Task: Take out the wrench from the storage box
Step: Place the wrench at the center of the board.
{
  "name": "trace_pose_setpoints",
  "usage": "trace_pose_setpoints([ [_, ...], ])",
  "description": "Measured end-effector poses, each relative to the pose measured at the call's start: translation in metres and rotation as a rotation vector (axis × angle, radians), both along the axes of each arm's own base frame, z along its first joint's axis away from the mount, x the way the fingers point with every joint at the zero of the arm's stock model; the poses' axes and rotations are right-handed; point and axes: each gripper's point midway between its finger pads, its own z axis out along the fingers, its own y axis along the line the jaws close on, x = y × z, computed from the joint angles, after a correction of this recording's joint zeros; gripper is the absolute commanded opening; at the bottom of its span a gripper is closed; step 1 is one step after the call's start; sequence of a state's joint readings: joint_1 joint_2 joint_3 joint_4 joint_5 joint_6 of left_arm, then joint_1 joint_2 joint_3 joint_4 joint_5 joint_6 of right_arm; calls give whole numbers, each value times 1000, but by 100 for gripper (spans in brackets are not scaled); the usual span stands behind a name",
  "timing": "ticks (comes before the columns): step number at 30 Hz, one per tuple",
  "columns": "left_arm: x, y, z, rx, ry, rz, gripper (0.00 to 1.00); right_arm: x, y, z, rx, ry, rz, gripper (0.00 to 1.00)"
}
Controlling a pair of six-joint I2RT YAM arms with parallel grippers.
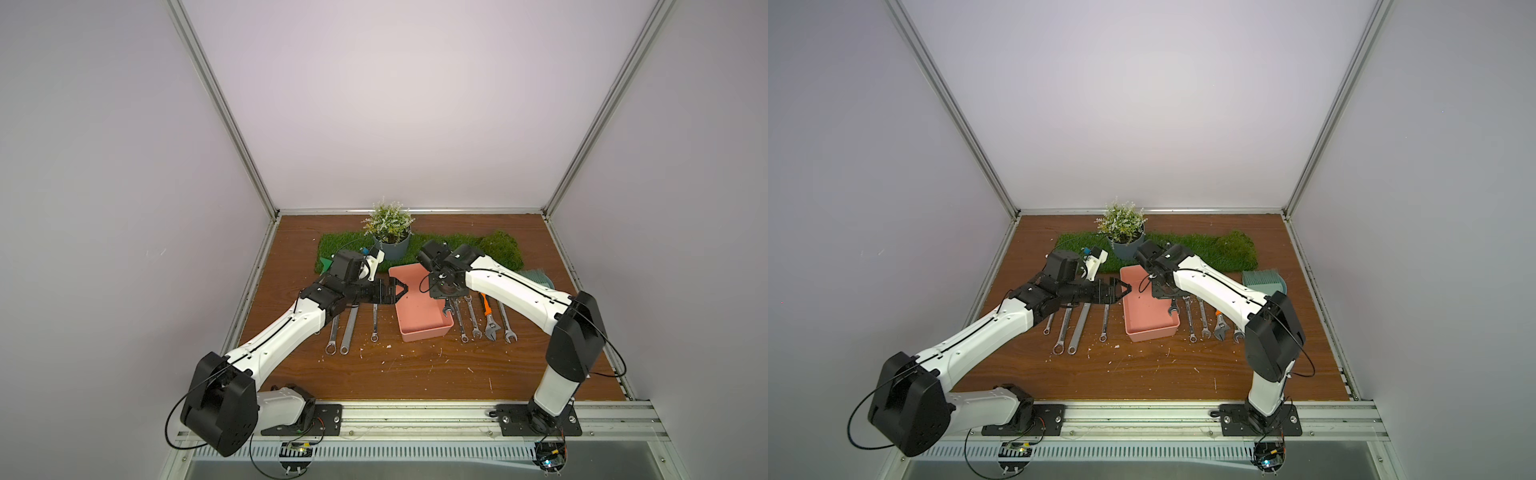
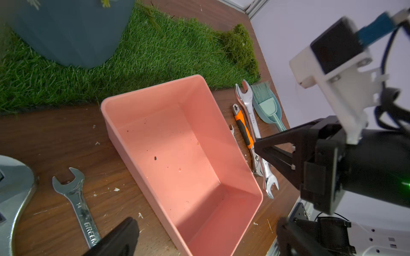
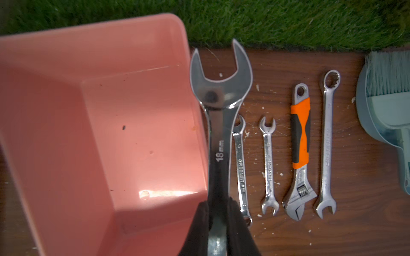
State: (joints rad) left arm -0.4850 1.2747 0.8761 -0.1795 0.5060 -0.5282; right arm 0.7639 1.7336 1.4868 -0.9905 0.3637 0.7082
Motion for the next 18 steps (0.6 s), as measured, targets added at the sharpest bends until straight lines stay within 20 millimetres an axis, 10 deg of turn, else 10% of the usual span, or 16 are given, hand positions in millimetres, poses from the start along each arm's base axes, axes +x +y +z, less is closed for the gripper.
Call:
trace_pose_setpoints([
  [18,0,-35,-3,13,14,-49,100,0,-183,-62,-148,73,-31,0],
])
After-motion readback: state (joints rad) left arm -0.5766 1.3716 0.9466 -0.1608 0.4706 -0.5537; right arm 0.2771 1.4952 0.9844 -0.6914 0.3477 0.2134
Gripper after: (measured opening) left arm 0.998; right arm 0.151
